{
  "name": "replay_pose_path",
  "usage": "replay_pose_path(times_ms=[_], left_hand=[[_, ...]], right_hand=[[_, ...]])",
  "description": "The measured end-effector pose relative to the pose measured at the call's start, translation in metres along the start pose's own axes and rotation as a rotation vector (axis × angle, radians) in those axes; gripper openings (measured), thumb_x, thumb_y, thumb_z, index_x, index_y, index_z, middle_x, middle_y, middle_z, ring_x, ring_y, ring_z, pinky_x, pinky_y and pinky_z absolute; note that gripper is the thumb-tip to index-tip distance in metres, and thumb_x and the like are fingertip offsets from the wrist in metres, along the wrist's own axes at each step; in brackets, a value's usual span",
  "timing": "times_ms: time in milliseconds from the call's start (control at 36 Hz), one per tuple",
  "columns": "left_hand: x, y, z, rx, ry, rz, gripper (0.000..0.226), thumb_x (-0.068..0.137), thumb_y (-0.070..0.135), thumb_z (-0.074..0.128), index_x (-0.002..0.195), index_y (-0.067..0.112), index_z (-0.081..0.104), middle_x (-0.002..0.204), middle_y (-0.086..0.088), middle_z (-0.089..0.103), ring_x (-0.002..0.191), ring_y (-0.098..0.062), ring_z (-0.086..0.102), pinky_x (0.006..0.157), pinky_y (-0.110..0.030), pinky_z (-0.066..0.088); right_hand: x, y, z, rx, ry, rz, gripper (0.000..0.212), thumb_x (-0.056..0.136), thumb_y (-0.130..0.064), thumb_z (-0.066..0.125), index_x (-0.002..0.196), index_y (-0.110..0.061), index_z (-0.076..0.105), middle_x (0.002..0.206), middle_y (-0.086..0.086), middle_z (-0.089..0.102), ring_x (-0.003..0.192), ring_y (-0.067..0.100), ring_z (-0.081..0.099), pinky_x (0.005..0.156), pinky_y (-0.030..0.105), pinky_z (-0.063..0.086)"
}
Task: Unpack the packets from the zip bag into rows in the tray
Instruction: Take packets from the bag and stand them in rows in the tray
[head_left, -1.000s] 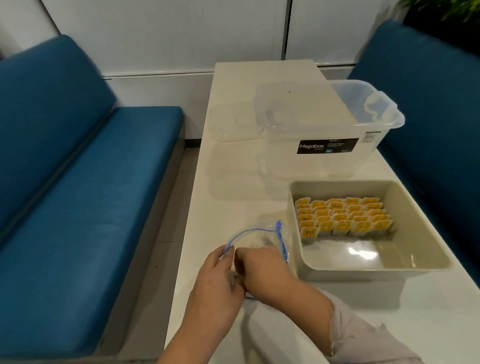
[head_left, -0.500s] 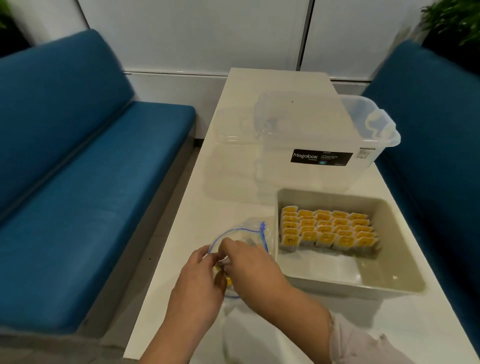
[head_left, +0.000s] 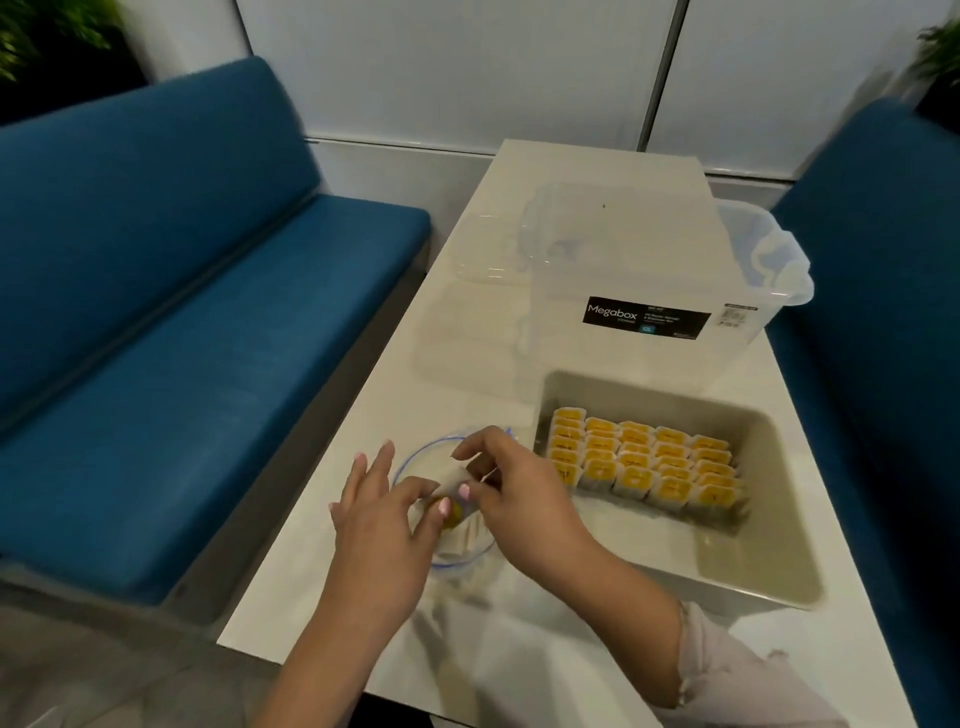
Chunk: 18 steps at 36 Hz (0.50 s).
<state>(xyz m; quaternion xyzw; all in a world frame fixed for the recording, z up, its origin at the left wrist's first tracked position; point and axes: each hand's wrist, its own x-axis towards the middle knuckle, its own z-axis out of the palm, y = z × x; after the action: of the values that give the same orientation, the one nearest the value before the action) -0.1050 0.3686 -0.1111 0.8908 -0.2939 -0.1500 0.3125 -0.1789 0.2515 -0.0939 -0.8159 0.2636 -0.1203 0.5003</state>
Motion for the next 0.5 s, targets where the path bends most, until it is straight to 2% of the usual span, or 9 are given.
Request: replay_pose_path(times_ms=[139,194,250,333,389,444,500], left_hand=[[0.000,0.012,-0.002,-0.161,0.033,-0.031,0.016,0.085,0.042,0.060,0.093,0.029,0.063,0.152,0.006,0.027,0.144,-0.009,0.011,0.115,-0.045,0.018],[0.001,0.016,-0.004,-0.223,0.054,-0.056,0.014,0.081,0.041,0.064,0.088,0.029,0.063,0.148,0.010,0.034,0.139,-0.007,0.026,0.109,-0.033,0.028],[0.003,0.023,-0.007,-0.291,0.073,-0.068,0.012,0.078,0.040,0.068,0.085,0.030,0.064,0.142,0.016,0.041,0.128,-0.003,0.041,0.095,-0.023,0.033],[0.009,0.030,-0.010,-0.429,0.094,-0.056,0.015,0.078,0.038,0.069,0.092,0.037,0.063,0.125,0.015,0.057,0.113,-0.004,0.053,0.095,-0.027,0.042],[0.013,0.033,-0.011,-0.531,0.114,-0.046,0.015,0.080,0.033,0.069,0.095,0.030,0.067,0.104,0.010,0.069,0.100,-0.006,0.062,0.090,-0.032,0.050],[0.016,0.037,-0.013,-0.600,0.131,-0.011,0.006,0.083,0.024,0.067,0.088,0.026,0.069,0.088,0.008,0.072,0.087,-0.005,0.066,0.080,-0.027,0.051],[0.019,0.040,-0.013,-0.624,0.140,0.026,0.009,0.084,0.020,0.066,0.088,0.028,0.069,0.084,0.009,0.073,0.083,-0.005,0.067,0.076,-0.023,0.050]], right_hand=[[0.002,0.004,-0.008,0.203,0.038,0.019,0.033,0.087,0.000,0.058,0.091,-0.032,0.057,0.079,-0.006,0.057,0.071,0.009,0.056,0.066,0.016,0.045],[0.004,0.006,-0.010,0.278,0.059,0.033,0.035,0.087,0.001,0.057,0.089,-0.033,0.059,0.080,-0.002,0.058,0.071,0.010,0.056,0.069,0.022,0.048],[0.008,0.006,-0.013,0.343,0.082,0.038,0.035,0.088,0.003,0.055,0.088,-0.031,0.060,0.079,0.000,0.057,0.068,0.009,0.055,0.068,0.024,0.048],[0.009,0.004,-0.019,0.494,0.095,0.046,0.034,0.089,0.007,0.052,0.088,-0.025,0.060,0.075,-0.001,0.055,0.057,0.001,0.055,0.058,0.015,0.046],[0.009,0.004,-0.022,0.565,0.082,0.058,0.031,0.090,0.008,0.051,0.088,-0.021,0.060,0.075,0.000,0.057,0.054,0.000,0.057,0.055,0.014,0.046],[0.008,0.006,-0.021,0.550,0.070,0.061,0.026,0.089,0.007,0.054,0.088,-0.018,0.059,0.077,0.001,0.060,0.057,0.004,0.059,0.056,0.015,0.046],[0.007,0.008,-0.021,0.498,0.053,0.051,0.022,0.087,0.006,0.057,0.087,-0.017,0.059,0.079,0.001,0.063,0.062,0.006,0.057,0.058,0.015,0.045]])
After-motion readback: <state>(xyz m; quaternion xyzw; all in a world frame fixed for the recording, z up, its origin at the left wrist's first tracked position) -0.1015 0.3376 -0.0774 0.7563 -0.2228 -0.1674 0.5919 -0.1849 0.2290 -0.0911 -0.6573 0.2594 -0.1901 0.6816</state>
